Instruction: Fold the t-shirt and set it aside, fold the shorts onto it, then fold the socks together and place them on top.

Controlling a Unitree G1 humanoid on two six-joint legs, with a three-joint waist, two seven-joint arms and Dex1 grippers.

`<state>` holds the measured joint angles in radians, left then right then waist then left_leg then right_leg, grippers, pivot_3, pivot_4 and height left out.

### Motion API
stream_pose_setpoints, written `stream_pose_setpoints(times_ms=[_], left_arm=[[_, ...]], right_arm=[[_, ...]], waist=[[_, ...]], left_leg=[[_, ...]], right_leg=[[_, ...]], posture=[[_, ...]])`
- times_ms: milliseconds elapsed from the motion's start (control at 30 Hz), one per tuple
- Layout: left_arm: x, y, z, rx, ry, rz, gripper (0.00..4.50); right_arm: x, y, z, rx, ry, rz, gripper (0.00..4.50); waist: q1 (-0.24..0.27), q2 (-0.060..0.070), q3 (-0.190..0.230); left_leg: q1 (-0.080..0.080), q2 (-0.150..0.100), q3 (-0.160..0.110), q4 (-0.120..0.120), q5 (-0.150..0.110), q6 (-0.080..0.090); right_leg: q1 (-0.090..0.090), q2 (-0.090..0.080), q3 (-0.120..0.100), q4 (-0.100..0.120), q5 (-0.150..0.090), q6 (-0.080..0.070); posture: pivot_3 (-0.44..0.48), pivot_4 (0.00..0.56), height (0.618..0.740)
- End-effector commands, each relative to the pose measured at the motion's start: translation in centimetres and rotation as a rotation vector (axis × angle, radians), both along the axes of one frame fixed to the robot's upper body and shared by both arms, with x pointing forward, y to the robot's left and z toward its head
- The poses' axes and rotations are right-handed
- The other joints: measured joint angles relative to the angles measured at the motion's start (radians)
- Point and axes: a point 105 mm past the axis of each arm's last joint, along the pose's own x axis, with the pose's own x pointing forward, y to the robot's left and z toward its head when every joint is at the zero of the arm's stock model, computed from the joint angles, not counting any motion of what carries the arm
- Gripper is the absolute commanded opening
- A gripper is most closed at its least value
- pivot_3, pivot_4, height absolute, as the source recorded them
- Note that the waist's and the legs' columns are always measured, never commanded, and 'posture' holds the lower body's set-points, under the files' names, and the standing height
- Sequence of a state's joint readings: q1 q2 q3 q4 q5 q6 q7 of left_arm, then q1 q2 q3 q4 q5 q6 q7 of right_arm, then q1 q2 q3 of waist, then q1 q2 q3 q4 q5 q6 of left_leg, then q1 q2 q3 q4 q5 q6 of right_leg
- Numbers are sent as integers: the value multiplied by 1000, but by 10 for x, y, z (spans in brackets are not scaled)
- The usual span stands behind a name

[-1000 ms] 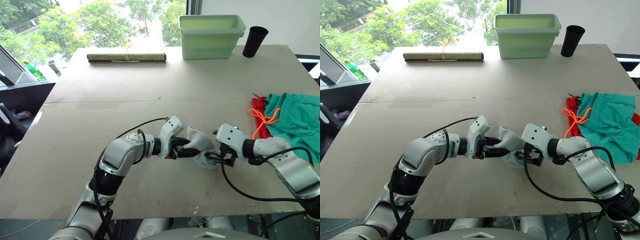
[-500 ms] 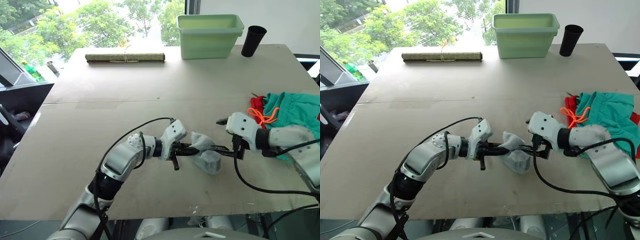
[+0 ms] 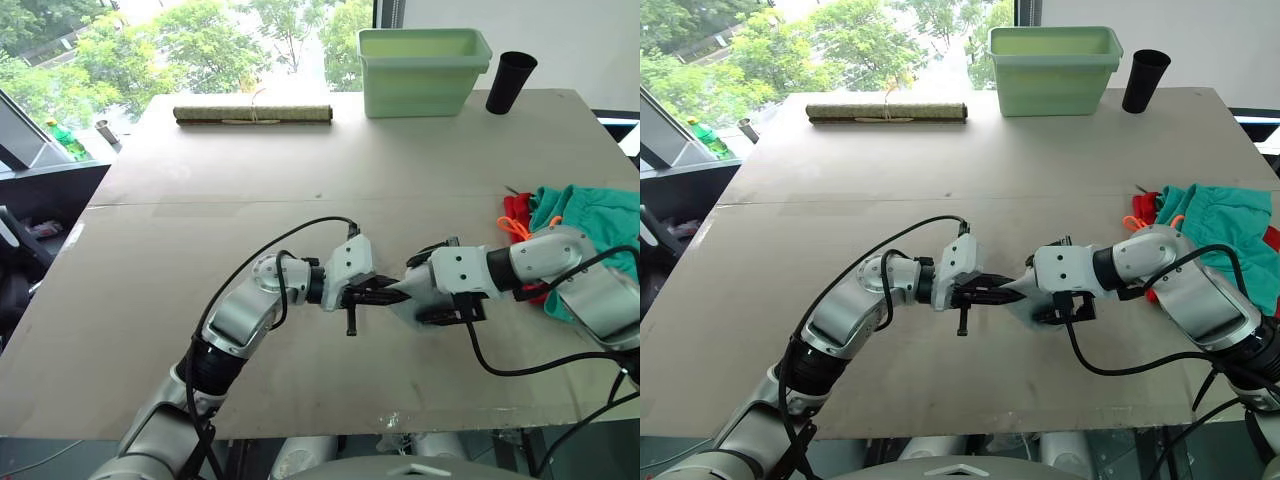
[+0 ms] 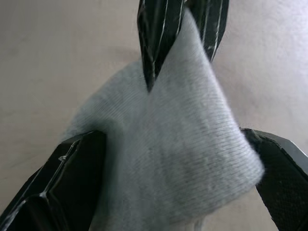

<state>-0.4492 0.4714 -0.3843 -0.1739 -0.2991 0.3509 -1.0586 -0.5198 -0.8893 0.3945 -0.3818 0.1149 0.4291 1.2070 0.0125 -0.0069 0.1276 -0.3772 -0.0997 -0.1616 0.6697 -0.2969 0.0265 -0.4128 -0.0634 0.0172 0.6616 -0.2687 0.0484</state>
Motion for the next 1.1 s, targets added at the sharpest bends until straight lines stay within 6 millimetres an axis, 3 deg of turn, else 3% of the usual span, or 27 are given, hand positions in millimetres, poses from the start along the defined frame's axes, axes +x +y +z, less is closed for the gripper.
stream_pose_setpoints(times_ms=[33,200,300,467,600,700,900,1000,1100], left_arm=[[3,3,10,-18,-70,-2,0],[4,6,10,-26,-92,9,0],[6,9,16,-73,-55,42,0],[-2,32,46,-284,218,105,2311],[-12,48,56,-324,327,144,4375],[-18,47,59,-325,330,156,4500],[-32,34,72,-336,284,103,4500],[-34,30,78,-337,253,89,4500],[-33,29,81,-341,232,83,4500]], right_arm=[[1,4,6,16,-18,11,3139],[1,6,7,59,7,-23,888],[0,4,8,119,49,-91,137],[-11,-13,11,373,288,-393,117],[-13,-48,24,664,476,-743,116],[-8,-77,36,847,497,-952,116],[9,-158,74,1326,250,-1352,116],[13,-192,76,1461,188,-1573,116],[18,-212,72,1533,194,-1738,116]], waist=[[0,0,0],[1,0,0],[1,0,0],[1,0,0],[1,0,0],[2,1,0],[-3,3,-1],[-4,4,-1],[-5,4,-1]], left_leg=[[0,0,0,0,0,0],[0,0,0,0,0,0],[0,0,0,0,0,0],[-1,0,-2,0,0,0],[-1,0,-3,0,0,0],[0,0,-3,0,0,0],[0,-1,-2,0,0,0],[2,-1,0,-1,0,0],[2,-1,3,-2,0,0]], right_leg=[[0,0,0,0,0,0],[0,0,0,0,0,0],[0,0,0,0,0,0],[-1,0,-1,1,0,0],[0,0,-1,1,0,0],[0,0,-1,2,0,0],[0,-1,0,2,0,0],[0,0,1,2,0,0],[-1,0,3,3,0,0]], posture=[[0,150,740],[0,150,740],[0,150,740],[0,150,740],[0,150,740],[0,150,740],[0,150,740],[0,150,740],[0,150,740]])
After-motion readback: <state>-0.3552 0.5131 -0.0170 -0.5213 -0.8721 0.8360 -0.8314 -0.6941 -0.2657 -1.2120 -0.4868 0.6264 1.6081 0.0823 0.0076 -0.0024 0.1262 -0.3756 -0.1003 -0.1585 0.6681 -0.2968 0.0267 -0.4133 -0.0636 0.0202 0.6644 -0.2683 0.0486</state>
